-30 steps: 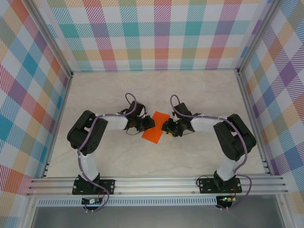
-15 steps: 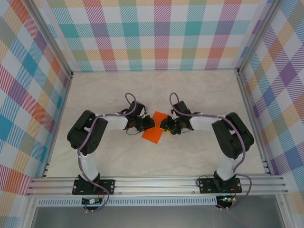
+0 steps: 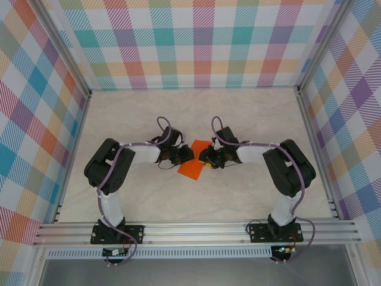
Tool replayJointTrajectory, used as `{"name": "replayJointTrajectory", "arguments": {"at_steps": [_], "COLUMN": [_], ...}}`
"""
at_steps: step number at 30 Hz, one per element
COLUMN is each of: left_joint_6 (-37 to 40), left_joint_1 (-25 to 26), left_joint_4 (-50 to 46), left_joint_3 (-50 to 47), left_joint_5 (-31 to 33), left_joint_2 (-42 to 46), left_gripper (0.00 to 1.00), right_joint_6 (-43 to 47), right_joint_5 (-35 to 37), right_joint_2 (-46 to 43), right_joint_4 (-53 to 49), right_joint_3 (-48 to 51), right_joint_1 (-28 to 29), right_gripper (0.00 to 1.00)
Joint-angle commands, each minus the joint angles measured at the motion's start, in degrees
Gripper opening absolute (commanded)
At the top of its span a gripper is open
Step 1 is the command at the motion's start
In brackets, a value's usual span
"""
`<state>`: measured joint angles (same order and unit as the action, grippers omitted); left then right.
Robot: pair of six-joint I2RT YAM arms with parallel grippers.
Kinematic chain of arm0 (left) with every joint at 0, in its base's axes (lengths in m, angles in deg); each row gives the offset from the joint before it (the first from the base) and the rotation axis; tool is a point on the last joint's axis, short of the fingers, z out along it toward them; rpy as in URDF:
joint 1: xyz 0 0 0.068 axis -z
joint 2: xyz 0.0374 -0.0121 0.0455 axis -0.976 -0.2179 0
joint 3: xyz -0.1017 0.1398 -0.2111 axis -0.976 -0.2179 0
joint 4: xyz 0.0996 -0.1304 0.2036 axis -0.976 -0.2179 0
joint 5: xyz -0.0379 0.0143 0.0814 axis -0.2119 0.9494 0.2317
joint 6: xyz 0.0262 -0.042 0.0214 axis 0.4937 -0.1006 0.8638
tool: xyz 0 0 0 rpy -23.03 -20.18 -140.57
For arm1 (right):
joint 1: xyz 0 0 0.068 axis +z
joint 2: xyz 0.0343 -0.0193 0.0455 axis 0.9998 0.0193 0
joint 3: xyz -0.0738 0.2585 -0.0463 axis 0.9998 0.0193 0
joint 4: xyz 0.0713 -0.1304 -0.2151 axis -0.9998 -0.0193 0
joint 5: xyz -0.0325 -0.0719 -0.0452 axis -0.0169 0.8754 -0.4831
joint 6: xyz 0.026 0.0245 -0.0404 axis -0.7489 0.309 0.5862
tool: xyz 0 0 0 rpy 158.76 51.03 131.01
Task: Fold a paper plane with a square sheet of paper (pick it up from the middle)
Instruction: Turn over the paper at the center of the table.
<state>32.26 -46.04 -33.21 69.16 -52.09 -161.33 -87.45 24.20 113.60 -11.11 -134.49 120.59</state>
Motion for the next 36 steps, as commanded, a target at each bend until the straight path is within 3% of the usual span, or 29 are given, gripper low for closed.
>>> {"name": "replayJointTrajectory", "arguments": {"at_steps": [1, 13, 20, 28, 36], "left_joint_6": [0.0, -2.6, -5.9, -4.1, -2.8], "left_joint_1": [0.4, 0.4, 0.4, 0.4, 0.4], "left_joint_4": [-4.1, -1.6, 2.4, -7.6, -28.0], "left_joint_3": [-0.1, -0.8, -3.5, -9.1, -15.7], "left_joint_5": [2.2, 2.2, 1.8, 10.3, 16.3], "left_joint_2": [1.2, 2.9, 6.4, 25.7, 53.6], "left_gripper": [0.16, 0.17, 0.21, 0.37, 0.48], "right_joint_6": [-0.2, 0.9, 3.0, 7.2, 11.9], "right_joint_5": [-2.2, -5.0, -6.0, -2.9, 5.1], "right_joint_2": [0.3, 0.6, -0.6, -10.6, -28.7], "right_joint_4": [2.8, 11.1, 12.1, 4.1, -15.1], "right_joint_3": [0.0, 5.4, 5.6, 6.8, 9.4], "right_joint_1": [0.0, 0.3, 0.5, 0.4, 1.1], "right_gripper": [0.32, 0.25, 0.09, 0.02, 0.03]}}
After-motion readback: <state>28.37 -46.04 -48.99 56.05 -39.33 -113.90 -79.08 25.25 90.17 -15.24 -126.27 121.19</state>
